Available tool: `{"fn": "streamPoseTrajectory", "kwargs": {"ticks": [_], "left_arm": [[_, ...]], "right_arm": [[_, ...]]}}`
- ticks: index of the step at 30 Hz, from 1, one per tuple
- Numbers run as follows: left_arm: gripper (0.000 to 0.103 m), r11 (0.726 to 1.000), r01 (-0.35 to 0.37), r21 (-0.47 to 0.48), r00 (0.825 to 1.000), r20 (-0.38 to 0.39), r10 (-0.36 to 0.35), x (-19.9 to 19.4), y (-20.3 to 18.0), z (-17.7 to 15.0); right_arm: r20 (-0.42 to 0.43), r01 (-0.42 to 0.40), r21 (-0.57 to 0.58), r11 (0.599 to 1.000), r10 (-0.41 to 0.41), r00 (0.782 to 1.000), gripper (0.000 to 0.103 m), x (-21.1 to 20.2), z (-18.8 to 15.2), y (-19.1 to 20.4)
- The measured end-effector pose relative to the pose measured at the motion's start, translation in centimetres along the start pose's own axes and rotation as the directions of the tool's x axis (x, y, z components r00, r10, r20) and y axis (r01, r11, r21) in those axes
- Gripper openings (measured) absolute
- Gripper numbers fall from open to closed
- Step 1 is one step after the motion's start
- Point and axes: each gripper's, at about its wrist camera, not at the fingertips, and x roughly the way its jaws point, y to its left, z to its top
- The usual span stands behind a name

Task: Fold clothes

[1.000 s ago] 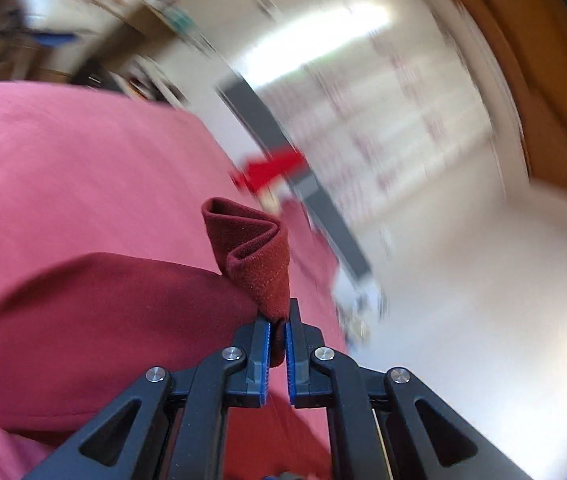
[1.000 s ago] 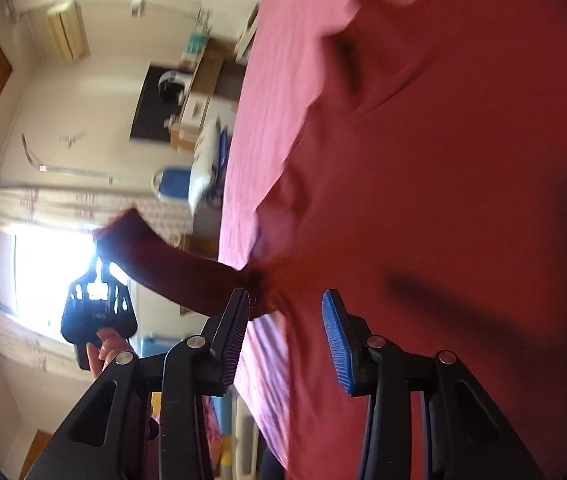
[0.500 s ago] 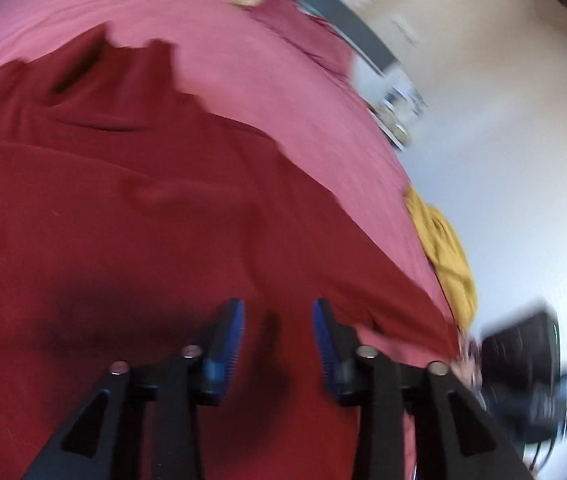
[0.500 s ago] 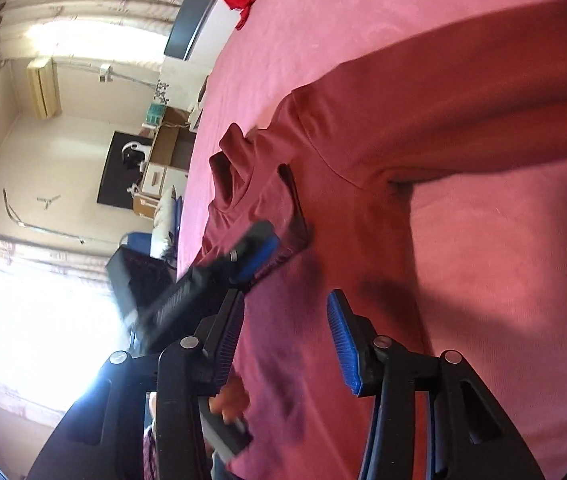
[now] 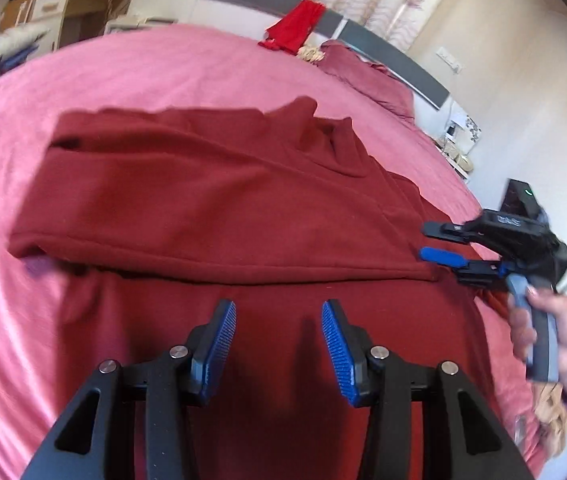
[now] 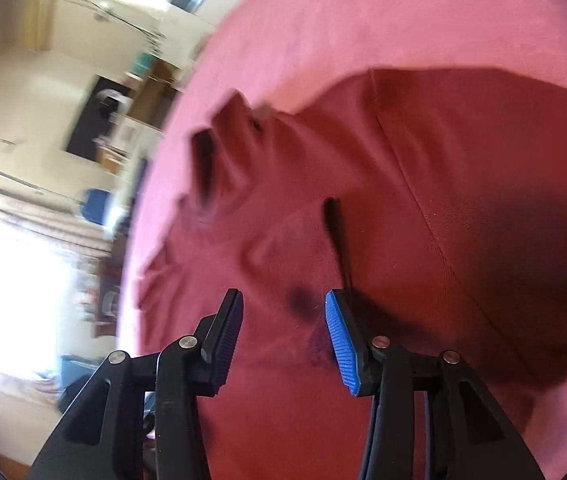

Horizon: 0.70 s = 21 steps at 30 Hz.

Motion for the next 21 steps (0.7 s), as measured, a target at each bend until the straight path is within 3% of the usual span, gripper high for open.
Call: {"fn": "streamPoseTrajectory", "kwargs": {"ticks": [2, 3, 4, 8, 9, 10, 12, 16, 19, 20, 21], "left_arm": [[0.046, 0.996, -0.037, 0.083, 0.999, 0.009, 0.036, -0.1, -0.8, -0.5], [0.046, 0.991, -0.057, 0.124, 0.998, 0.013, 0.056, 0.1, -1.3, -1.0], [0.046, 0.987, -0.066, 0.147, 0.998, 0.023, 0.063, 0.3, -2.3, -1.2], [0.046, 0.984, -0.077, 0.160, 0.995, 0.073, 0.066, 0.7, -1.9, -2.3], [0.047, 0.984, -0.076, 0.159, 0.995, 0.081, 0.063, 0.8, -2.1, -2.6], [0.047, 0.984, -0.077, 0.159, 0.994, 0.087, 0.064, 0.9, -2.0, -2.8], [0.048, 0.983, -0.083, 0.165, 0.994, 0.085, 0.070, 1.0, -2.1, -2.6], [0.051, 0.982, -0.082, 0.170, 0.994, 0.079, 0.069, 0.8, -1.9, -2.6], [0.052, 0.983, -0.075, 0.169, 0.995, 0.076, 0.063, 0.7, -1.7, -2.6], [0.054, 0.983, -0.074, 0.171, 0.995, 0.075, 0.061, 0.8, -1.8, -2.6], [0.054, 0.982, -0.074, 0.175, 0.995, 0.075, 0.062, 0.8, -1.8, -2.6]], "right_arm": [[0.001, 0.007, 0.006, 1.000, -0.007, 1.000, 0.036, 0.4, 0.0, 0.3], [0.005, 0.008, 0.004, 1.000, -0.008, 1.000, 0.016, 0.3, 0.0, 0.4], [0.010, 0.009, 0.000, 1.000, -0.009, 1.000, 0.005, 0.0, 0.1, 0.4], [0.056, 0.044, -0.047, 0.998, -0.042, 0.998, 0.010, -1.9, 0.7, 0.8], [0.063, 0.068, -0.052, 0.996, -0.064, 0.996, 0.017, -2.5, 1.0, 0.7], [0.051, 0.082, -0.042, 0.996, -0.080, 0.996, 0.036, -2.6, 1.3, 0.2], [0.016, 0.088, -0.022, 0.996, -0.087, 0.996, 0.056, -2.3, 1.5, -0.8], [-0.003, 0.086, -0.081, 0.993, -0.086, 0.996, 0.056, -0.9, 1.0, -0.2], [-0.016, 0.101, -0.153, 0.983, -0.105, 0.994, 0.045, -0.2, 0.5, 1.3], [-0.015, 0.098, -0.161, 0.982, -0.101, 0.995, 0.038, -0.5, 0.7, 1.6], [-0.015, 0.094, -0.169, 0.981, -0.098, 0.995, 0.017, -0.8, 0.9, 1.9]]}}
